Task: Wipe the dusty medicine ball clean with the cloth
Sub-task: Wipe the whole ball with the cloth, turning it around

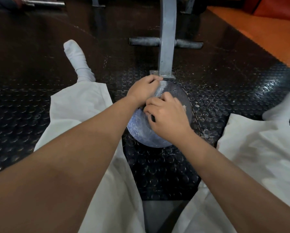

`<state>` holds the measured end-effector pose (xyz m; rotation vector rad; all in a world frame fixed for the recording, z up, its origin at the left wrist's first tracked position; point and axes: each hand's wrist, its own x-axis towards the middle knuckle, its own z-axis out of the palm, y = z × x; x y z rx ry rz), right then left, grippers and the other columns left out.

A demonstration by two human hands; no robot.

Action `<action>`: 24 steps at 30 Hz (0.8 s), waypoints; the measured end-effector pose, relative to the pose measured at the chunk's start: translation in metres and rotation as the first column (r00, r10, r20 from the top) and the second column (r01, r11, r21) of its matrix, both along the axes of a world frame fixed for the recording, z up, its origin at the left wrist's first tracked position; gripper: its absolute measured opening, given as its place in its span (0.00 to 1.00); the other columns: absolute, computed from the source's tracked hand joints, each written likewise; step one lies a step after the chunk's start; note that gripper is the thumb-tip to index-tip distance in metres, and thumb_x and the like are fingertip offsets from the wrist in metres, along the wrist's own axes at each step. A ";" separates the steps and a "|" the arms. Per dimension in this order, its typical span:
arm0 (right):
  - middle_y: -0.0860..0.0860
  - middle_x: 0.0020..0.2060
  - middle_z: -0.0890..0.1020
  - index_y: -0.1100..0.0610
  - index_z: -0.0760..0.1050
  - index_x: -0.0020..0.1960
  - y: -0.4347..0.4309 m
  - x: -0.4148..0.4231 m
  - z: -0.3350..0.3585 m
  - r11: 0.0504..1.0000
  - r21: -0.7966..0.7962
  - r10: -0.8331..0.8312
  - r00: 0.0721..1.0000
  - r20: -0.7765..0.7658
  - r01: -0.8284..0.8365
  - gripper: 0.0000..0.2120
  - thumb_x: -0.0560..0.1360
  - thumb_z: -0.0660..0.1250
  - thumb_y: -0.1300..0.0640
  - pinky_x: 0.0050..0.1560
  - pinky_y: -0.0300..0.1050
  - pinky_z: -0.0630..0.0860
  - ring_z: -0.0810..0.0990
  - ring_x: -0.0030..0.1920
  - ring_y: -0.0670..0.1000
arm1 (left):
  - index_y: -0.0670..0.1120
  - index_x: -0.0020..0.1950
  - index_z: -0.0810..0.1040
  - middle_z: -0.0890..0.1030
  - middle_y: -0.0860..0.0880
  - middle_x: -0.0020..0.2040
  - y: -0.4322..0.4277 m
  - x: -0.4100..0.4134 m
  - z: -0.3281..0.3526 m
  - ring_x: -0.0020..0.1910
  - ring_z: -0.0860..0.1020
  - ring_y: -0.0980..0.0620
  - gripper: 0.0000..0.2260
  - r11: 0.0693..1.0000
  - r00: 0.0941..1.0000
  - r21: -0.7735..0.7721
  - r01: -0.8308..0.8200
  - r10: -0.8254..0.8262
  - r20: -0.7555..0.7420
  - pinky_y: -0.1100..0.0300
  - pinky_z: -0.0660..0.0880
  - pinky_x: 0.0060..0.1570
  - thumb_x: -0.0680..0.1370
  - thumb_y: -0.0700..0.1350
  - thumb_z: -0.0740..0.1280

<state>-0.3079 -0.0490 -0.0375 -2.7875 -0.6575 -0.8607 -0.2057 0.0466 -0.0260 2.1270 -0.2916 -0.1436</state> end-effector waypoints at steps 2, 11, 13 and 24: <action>0.45 0.39 0.81 0.54 0.83 0.38 0.006 0.001 0.000 0.999 -0.044 0.002 1.000 -0.005 -0.002 0.08 0.70 0.65 0.59 0.36 0.44 0.61 0.73 0.38 0.55 | 0.54 0.62 0.77 0.80 0.49 0.61 0.003 0.000 -0.002 0.51 0.78 0.50 0.13 1.000 1.000 -0.029 0.011 -0.012 -0.013 0.61 0.66 0.43 0.83 0.47 0.57; 0.51 0.43 0.82 0.59 0.83 0.45 -0.041 0.013 0.015 0.984 0.164 -0.064 0.995 -0.075 0.076 0.07 0.73 0.67 0.60 0.39 0.53 0.75 0.71 0.41 0.58 | 0.54 0.61 0.77 0.79 0.50 0.44 -0.007 0.004 0.001 0.37 0.73 0.57 0.13 1.000 1.000 0.014 0.014 -0.014 -0.007 0.58 0.64 0.36 0.83 0.49 0.56; 0.50 0.43 0.82 0.58 0.83 0.45 -0.029 0.005 0.006 0.995 0.099 0.005 0.997 -0.071 0.002 0.09 0.73 0.64 0.58 0.36 0.51 0.74 0.69 0.39 0.55 | 0.55 0.60 0.77 0.80 0.52 0.52 -0.010 0.004 0.002 0.43 0.74 0.56 0.13 0.999 1.000 0.033 0.024 -0.024 0.002 0.59 0.66 0.42 0.82 0.48 0.56; 0.50 0.45 0.82 0.57 0.83 0.47 -0.043 0.008 0.010 0.945 0.290 -0.122 0.986 -0.117 0.151 0.07 0.74 0.66 0.59 0.43 0.47 0.70 0.72 0.44 0.56 | 0.54 0.64 0.76 0.80 0.46 0.60 -0.015 -0.005 0.005 0.56 0.78 0.44 0.14 0.998 0.999 0.064 -0.019 0.017 0.027 0.59 0.63 0.40 0.83 0.49 0.55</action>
